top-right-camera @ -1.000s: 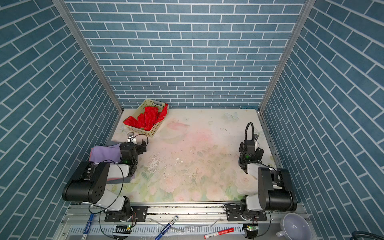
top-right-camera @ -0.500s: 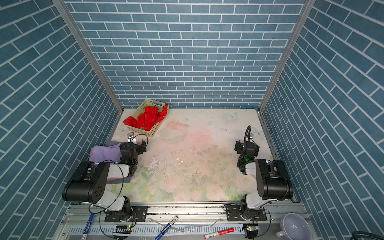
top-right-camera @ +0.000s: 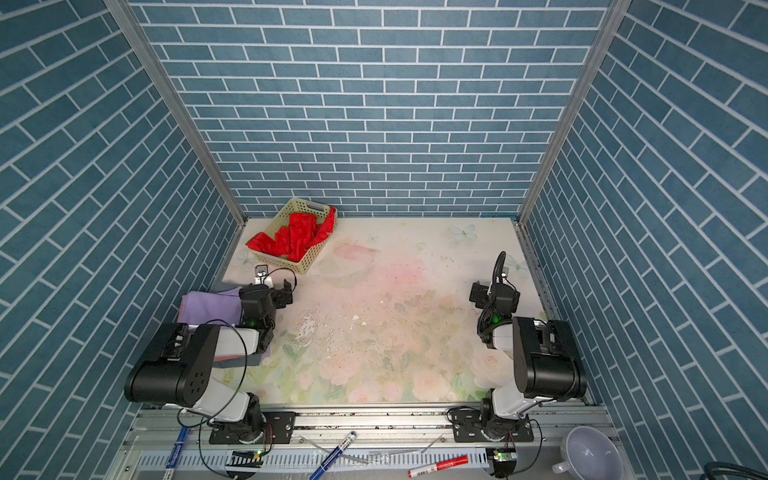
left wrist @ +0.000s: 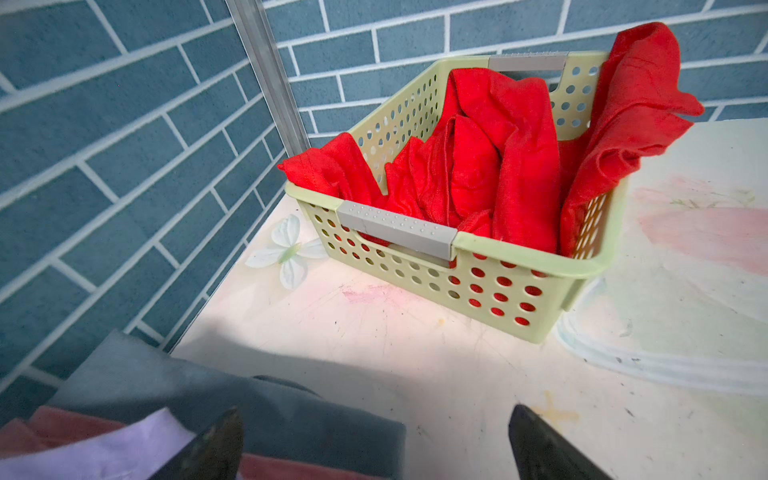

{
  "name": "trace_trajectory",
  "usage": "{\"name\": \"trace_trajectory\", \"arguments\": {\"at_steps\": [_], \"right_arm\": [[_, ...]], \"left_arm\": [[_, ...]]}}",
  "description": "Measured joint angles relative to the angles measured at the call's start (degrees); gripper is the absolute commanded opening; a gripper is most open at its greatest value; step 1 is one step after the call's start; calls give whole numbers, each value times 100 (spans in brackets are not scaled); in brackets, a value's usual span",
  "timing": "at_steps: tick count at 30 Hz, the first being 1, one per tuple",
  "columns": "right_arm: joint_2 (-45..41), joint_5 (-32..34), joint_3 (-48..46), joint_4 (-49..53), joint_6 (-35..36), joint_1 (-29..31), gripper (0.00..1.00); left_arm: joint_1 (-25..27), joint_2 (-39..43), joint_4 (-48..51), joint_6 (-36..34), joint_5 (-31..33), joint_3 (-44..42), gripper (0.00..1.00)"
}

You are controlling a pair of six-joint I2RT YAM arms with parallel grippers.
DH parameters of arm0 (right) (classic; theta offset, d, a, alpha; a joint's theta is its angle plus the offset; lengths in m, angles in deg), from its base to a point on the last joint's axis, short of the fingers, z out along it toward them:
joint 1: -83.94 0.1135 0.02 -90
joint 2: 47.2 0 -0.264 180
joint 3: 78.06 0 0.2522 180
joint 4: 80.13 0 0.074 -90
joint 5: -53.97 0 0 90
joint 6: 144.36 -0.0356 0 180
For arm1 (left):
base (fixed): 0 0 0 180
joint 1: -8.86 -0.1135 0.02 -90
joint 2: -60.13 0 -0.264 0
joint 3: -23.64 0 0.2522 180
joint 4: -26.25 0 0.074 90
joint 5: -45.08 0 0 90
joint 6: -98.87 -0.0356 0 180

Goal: Fold and stack the t-shirts

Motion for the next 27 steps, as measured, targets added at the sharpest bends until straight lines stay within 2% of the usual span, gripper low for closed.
{"name": "trace_trajectory", "arguments": {"at_steps": [27], "right_arm": [[0,-188,0,-17,4,0,99]], "left_arm": [[0,0,0,0,0,0,100]]}}
